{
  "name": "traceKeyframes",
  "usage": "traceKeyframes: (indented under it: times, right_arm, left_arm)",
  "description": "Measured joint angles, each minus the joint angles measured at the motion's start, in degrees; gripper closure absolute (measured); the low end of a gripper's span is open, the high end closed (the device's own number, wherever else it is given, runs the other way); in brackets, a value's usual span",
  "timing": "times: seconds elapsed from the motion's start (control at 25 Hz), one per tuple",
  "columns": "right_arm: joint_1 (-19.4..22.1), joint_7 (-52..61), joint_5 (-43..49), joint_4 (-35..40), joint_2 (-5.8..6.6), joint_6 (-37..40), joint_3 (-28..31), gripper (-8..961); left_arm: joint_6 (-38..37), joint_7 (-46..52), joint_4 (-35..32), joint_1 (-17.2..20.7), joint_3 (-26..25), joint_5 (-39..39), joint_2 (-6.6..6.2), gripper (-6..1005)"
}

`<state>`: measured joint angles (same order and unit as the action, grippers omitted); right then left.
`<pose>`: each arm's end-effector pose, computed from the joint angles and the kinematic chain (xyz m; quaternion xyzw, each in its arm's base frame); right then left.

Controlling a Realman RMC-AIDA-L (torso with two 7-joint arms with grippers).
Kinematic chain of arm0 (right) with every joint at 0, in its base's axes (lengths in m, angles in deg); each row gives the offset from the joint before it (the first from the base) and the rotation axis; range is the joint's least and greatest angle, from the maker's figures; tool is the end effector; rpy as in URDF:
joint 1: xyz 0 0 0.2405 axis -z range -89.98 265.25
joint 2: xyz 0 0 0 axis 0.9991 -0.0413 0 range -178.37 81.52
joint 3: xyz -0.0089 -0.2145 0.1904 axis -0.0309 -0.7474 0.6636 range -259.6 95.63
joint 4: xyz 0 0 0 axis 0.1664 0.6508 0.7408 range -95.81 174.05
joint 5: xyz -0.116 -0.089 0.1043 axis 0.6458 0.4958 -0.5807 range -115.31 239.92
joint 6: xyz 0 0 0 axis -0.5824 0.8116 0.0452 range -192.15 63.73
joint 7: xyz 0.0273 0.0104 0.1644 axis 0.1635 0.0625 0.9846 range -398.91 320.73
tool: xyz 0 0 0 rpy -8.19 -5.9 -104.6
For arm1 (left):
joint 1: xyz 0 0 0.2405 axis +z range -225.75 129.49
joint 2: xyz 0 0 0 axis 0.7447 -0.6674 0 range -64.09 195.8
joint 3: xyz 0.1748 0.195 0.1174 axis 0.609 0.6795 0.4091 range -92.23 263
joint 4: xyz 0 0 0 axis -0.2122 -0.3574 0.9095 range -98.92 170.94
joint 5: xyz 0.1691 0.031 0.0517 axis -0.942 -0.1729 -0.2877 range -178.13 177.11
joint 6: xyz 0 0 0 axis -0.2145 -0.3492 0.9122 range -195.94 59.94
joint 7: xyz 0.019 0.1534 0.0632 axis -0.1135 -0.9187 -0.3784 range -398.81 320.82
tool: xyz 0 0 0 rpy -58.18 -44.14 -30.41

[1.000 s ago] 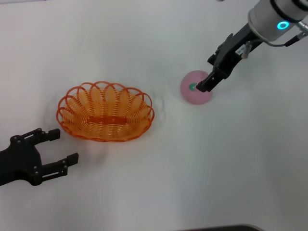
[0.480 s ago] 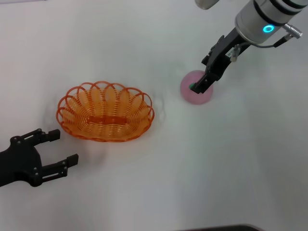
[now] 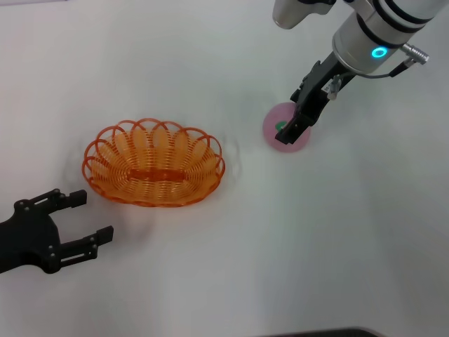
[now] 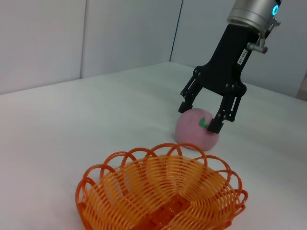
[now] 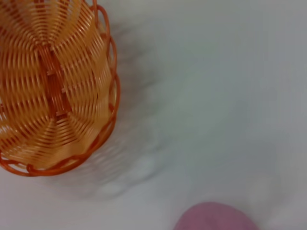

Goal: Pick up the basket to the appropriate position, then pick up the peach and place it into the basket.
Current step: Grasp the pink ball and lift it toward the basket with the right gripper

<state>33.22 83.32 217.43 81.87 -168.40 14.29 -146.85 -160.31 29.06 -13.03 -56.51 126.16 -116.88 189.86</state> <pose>0.2106 0.3999 -0.0722 -0.9480 0.2133 -0.2097 0.1088 -0.3301 0.2170 -0.0441 -0.9363 -0.2301 -0.1911 0.1842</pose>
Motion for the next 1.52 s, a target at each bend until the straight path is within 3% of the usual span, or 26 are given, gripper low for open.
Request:
traceKeyframes:
  times: [0.56, 1.0, 1.24, 1.44, 1.52]
  right_arm:
    - [-0.06, -0.42, -0.52, -0.47, -0.09, -0.64, -0.58, 26]
    - [0.02, 1.87, -0.52, -0.04, -0.19, -1.99, -4.98, 113]
    - [0.06, 2.74, -1.37, 0.34, -0.29, -2.23, -7.26, 305]
    - [0.42, 2.74, -3.15, 1.45, 0.00, -2.11, -7.25, 544]
    - [0.52, 2.73, -3.16, 1.65, 0.01, -2.04, -7.26, 572]
  left_arm:
    - [-0.15, -0.53, 0.00, 0.20, 0.00, 0.00, 0.00, 187]
    - [-0.20, -0.28, 0.00, 0.48, 0.01, 0.05, -0.03, 188]
    - [-0.23, -0.21, 0.00, 0.63, 0.00, 0.13, -0.09, 187]
    - [-0.24, -0.21, 0.00, 0.69, 0.00, 0.18, -0.09, 188]
    - [-0.24, -0.21, 0.00, 0.69, 0.01, 0.21, -0.09, 188]
